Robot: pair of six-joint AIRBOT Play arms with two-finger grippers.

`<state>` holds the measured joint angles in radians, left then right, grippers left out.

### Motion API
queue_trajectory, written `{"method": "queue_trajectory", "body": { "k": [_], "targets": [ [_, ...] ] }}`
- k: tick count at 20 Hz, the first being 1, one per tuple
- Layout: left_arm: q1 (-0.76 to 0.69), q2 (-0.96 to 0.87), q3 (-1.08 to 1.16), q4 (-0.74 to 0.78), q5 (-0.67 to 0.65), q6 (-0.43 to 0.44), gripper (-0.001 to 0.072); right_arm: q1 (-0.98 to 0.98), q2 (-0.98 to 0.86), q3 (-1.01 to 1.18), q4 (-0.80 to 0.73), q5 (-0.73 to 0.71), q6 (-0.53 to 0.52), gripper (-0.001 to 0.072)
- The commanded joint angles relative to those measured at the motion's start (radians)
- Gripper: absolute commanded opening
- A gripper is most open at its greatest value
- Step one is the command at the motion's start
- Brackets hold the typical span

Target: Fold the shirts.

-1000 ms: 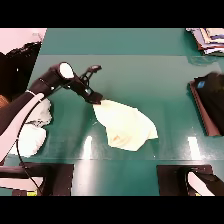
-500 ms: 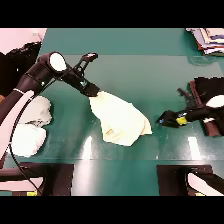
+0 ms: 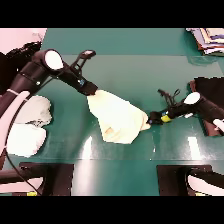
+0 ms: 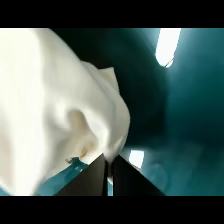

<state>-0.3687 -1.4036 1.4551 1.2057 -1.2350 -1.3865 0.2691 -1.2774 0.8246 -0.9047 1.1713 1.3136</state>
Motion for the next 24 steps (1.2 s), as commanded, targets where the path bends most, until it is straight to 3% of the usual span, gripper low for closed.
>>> {"method": "queue_trajectory", "body": {
  "k": [1, 4, 9, 15, 20, 24],
  "targets": [
    [0.000, 0.127, 0.069, 0.138, -0.011, -0.055, 0.0028, -0.047, 0.115, 0.174, -0.063, 0.050, 0.025, 0.0014],
    [0.000, 0.291, 0.192, 0.156, -0.019, -0.060, 0.0028, -0.131, 0.258, 0.414, -0.067, 0.100, 0.029, 0.0014],
    [0.000, 0.496, 0.350, 0.139, -0.042, -0.159, 0.0028, -0.224, 0.399, 0.760, -0.066, 0.174, 0.030, 0.0014],
    [0.000, 0.531, 0.423, 0.026, -0.117, -0.187, 0.0028, -0.326, 0.391, 1.003, -0.066, 0.331, 0.061, 0.0014],
    [0.000, 0.423, 0.213, 0.027, -0.166, -0.184, 0.0028, -0.272, 0.197, 1.050, -0.067, 0.469, 0.112, 0.0014],
    [-0.013, 0.336, -0.182, 0.019, -0.145, -0.163, 0.0028, -0.120, 0.068, 0.802, -0.177, 0.477, 0.110, 0.0014]
  ]
}}
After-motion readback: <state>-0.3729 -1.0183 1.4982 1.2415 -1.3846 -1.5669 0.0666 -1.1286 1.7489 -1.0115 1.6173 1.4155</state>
